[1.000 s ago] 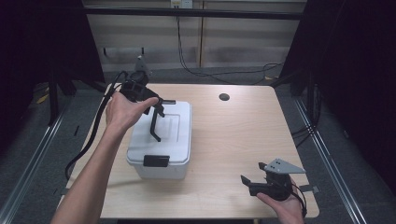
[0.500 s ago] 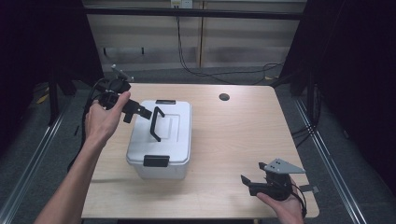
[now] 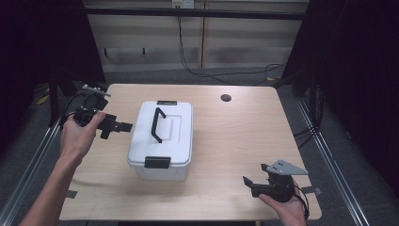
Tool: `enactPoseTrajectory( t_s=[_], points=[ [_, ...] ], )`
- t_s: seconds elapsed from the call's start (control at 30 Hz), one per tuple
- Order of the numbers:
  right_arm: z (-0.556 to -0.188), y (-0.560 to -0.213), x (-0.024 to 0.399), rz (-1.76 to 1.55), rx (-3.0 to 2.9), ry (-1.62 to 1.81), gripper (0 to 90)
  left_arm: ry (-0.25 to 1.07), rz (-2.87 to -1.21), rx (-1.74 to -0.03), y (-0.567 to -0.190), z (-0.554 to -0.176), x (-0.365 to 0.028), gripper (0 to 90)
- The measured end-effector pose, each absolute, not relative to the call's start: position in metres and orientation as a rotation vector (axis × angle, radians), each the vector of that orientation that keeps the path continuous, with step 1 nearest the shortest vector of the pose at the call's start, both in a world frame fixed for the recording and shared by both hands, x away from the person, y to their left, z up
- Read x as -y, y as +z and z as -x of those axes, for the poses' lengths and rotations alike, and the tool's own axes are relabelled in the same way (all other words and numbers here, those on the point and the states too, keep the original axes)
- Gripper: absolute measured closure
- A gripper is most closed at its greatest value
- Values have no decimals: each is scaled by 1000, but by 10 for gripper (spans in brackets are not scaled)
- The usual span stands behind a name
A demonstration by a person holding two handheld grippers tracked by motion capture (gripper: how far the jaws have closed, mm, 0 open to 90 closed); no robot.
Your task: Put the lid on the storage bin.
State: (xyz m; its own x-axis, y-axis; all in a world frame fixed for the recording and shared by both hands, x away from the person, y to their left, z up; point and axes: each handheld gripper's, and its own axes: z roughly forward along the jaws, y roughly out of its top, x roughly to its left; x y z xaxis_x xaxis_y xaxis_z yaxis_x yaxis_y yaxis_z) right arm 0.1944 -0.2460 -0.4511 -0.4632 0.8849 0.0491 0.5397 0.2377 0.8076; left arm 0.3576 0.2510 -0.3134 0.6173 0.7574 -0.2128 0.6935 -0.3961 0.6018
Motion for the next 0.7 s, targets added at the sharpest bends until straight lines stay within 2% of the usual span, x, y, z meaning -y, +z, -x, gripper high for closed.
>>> enactPoseTrajectory(
  t_s=[0.27, 0.33, 0.57, 0.7],
  points=[
    [-194, -451, 247, -1308, -2094, 1102, 181, 126, -2083, -1103, -325, -342, -274, 186],
    [-194, -451, 246, -1308, -2095, 1101, 181, 154, -2076, -1094, -327, -336, -279, 191],
    [-194, -451, 247, -1316, -2091, 1101, 181, 125, -2053, -1038, -343, -320, -290, 194],
    [-194, -451, 247, -1312, -2091, 1100, 181, 199, -2023, -1021, -357, -309, -295, 197]
  ],
)
